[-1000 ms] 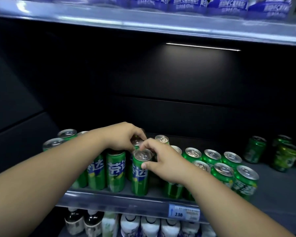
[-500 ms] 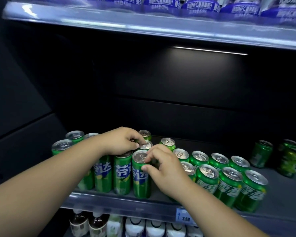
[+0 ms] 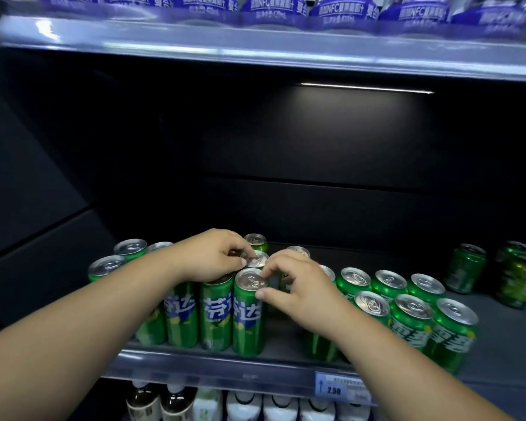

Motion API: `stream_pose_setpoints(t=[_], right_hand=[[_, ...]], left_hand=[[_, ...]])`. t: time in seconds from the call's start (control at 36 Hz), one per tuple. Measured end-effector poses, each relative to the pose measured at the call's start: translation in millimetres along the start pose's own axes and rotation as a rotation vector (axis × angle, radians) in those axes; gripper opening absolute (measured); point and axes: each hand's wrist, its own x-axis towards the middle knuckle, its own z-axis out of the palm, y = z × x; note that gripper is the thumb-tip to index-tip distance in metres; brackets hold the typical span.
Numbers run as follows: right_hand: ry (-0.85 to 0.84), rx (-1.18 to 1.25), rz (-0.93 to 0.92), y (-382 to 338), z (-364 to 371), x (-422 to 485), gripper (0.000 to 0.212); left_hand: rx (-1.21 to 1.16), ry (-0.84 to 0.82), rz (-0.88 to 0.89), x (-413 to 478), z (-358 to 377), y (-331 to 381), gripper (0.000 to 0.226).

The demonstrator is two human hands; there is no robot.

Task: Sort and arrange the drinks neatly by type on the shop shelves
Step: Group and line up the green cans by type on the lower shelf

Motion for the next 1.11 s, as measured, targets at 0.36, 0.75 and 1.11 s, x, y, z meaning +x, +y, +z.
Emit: stream_pose_setpoints(t=[0.36, 0.75, 1.11], right_hand=[[-0.152, -0.327, 0.277, 47, -58, 58, 0.052], [-0.455, -0.428, 0.357, 77, -37, 90, 0.086], [-0.207, -0.204, 0.380, 80, -46, 83, 0.079]], left_hand=[[0.184, -0.036, -0.152, 59, -13, -8, 0.032], [0.186, -0.321, -0.241, 121, 12, -8, 0.067], [0.233, -0.243, -0.183, 113, 4, -4, 0.058]])
